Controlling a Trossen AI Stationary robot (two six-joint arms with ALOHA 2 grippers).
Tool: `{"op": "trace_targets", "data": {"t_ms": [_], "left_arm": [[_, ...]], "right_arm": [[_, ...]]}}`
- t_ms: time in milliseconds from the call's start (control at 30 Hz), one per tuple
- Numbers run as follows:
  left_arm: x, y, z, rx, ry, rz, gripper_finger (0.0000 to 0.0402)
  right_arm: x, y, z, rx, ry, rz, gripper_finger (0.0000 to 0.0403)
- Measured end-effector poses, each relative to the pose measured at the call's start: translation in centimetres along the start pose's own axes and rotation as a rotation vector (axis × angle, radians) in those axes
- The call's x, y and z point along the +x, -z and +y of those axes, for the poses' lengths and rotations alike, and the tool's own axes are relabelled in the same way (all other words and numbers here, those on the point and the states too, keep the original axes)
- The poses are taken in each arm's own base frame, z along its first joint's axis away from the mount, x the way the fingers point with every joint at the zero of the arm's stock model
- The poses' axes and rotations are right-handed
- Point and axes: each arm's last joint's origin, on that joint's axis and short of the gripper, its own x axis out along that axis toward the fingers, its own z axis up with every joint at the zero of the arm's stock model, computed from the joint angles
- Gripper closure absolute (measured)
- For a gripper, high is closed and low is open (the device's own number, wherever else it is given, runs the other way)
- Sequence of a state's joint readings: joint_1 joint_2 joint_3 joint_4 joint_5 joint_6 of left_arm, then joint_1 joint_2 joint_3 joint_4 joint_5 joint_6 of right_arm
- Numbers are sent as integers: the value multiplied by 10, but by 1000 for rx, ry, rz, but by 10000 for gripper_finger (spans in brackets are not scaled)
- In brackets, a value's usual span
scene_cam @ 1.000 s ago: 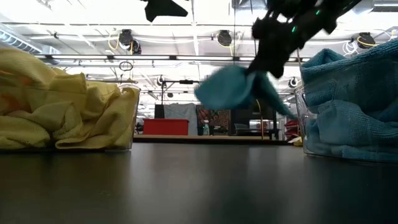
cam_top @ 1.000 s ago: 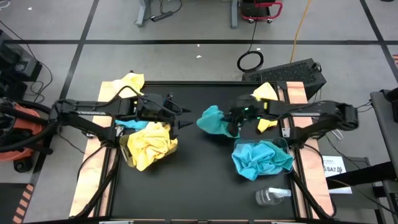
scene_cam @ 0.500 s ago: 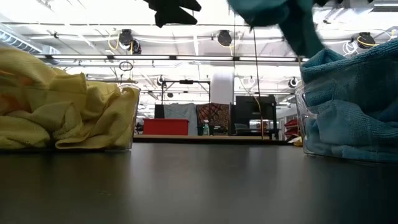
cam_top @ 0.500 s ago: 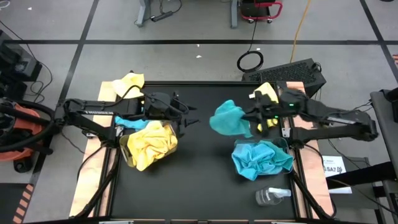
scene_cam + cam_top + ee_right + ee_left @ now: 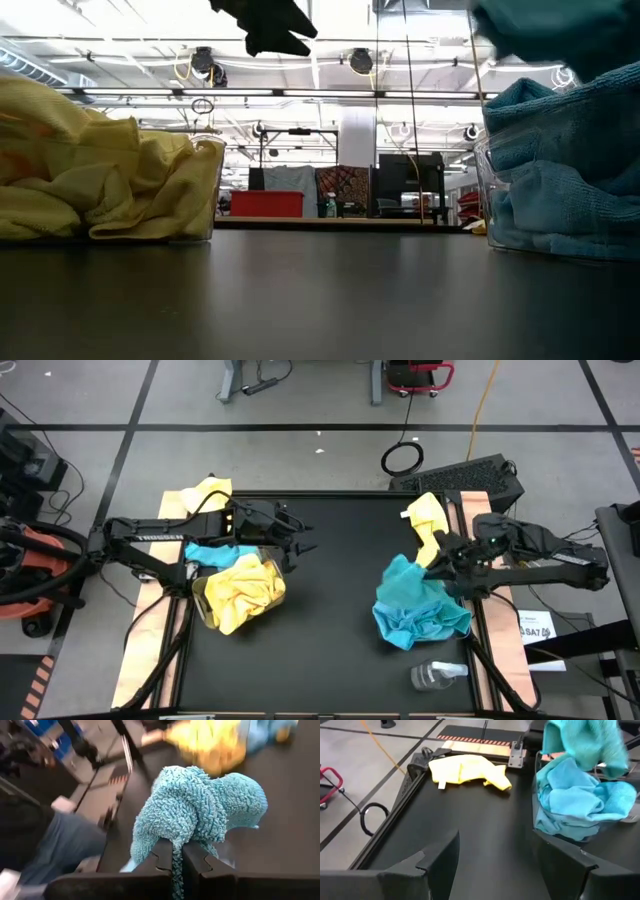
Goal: Sort microfiber towel by color & place in baskets
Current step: Put the blue microfiber towel into the right transparent bin
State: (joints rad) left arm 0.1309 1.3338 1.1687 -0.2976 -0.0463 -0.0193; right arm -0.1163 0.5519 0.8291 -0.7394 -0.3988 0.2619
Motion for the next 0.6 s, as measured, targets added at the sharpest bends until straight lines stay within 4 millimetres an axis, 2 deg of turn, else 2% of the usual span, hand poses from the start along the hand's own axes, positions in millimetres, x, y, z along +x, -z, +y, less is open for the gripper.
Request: {"op": "trace_targets", "data": {"t_ms": [200,333,467,600], "left_arm": [[1,1,1,0,-22,7,149],[2,2,1,1,-24,22,149],[2,2,1,1,-25,21,149],[2,1,1,0,-25,6,149]], "right_arm": [[-4,22,1,132,-35,212,402],[-7,35,-1,172,20,337,402],[-7,37,-3,161,69,367,402],[2,38,-8,139,90,379,402]]}}
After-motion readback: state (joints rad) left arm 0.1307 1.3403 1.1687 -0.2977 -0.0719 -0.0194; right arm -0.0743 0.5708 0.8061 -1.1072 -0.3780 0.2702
